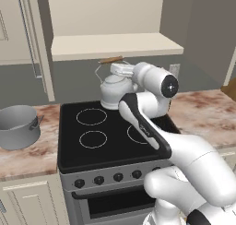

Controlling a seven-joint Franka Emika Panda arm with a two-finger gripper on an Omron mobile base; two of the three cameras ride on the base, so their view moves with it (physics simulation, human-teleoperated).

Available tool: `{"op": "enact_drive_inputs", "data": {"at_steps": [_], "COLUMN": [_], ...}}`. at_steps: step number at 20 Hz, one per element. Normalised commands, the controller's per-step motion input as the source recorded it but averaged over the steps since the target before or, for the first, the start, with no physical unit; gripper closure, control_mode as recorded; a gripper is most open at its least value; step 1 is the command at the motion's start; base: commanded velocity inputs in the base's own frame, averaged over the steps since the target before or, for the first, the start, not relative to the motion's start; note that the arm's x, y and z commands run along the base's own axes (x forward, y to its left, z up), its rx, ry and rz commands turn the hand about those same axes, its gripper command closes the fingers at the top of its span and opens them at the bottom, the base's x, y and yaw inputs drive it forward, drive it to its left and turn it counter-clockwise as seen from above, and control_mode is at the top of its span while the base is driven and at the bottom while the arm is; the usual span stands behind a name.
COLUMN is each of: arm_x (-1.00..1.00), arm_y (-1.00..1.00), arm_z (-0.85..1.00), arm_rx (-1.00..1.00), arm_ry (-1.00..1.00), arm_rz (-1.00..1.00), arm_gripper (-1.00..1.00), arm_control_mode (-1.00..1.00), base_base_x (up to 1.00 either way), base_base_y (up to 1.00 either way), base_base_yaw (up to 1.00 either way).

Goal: Pick the kettle from the cabinet and place it on a stove burner. Then pick the pot from the counter and place it on another stove burner. Finally, turn both burners on.

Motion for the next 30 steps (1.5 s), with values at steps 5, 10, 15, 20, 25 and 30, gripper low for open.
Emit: {"op": "enact_drive_inputs", "data": {"at_steps": [5, 10, 15, 20, 25, 30], "arm_x": [0.13, 0.09, 0.14, 0.21, 0.23, 0.28], "arm_y": [0.0, 0.0, 0.0, 0.0, 0.0, 0.0], "arm_z": [-0.27, -0.19, -0.23, -0.28, -0.29, -0.23], "arm_rx": [0.0, 0.0, 0.01, 0.0, 0.0, 0.0], "arm_ry": [0.0, 0.0, 0.0, 0.0, 0.0, 0.0], "arm_rz": [0.04, 0.03, 0.04, 0.03, 0.02, 0.02], "arm_gripper": [1.0, 1.0, 1.0, 1.0, 1.0, 1.0], "arm_control_mode": [-1.0, -1.0, -1.0, -1.0, -1.0, -1.0], "base_base_x": [0.0, 0.0, 0.0, 0.0, 0.0, 0.0], "base_base_y": [0.0, 0.0, 0.0, 0.0, 0.0, 0.0], "base_base_yaw": [0.0, 0.0, 0.0, 0.0, 0.0, 0.0]}}
